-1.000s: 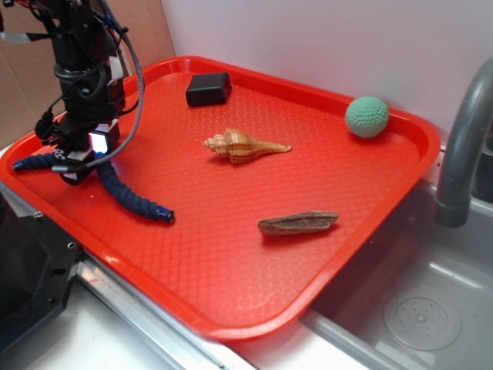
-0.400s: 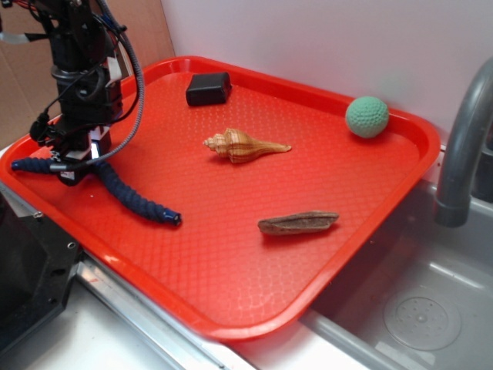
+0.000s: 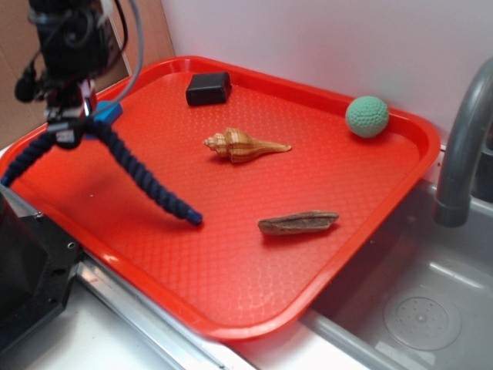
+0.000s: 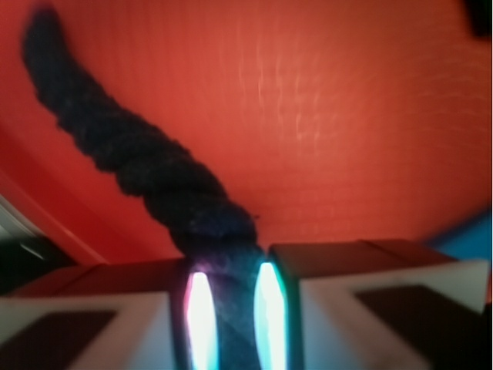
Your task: Grab the blue rope.
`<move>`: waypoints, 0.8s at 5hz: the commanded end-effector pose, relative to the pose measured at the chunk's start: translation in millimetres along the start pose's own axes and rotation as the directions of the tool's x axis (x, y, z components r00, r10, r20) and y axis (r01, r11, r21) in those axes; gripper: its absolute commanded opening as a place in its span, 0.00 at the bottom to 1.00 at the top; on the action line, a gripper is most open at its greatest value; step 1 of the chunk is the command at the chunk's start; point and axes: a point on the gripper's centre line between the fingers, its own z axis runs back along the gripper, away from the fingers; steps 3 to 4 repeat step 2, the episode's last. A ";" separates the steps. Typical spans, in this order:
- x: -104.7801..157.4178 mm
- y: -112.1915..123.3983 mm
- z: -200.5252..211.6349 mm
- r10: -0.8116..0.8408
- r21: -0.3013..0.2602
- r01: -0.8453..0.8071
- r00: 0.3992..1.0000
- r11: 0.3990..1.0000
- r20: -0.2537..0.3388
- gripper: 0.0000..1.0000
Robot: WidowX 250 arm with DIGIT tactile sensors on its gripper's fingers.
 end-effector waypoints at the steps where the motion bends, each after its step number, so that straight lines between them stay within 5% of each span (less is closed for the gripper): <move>1: -10.2 -49.0 109.8 0.194 -0.124 -0.174 0.967 0.977 0.167 0.00; 2: -14.6 -40.2 159.4 0.240 -0.107 -0.225 0.959 0.968 0.153 0.00; 4: -14.6 -40.2 159.4 0.240 -0.107 -0.225 0.959 0.968 0.153 0.00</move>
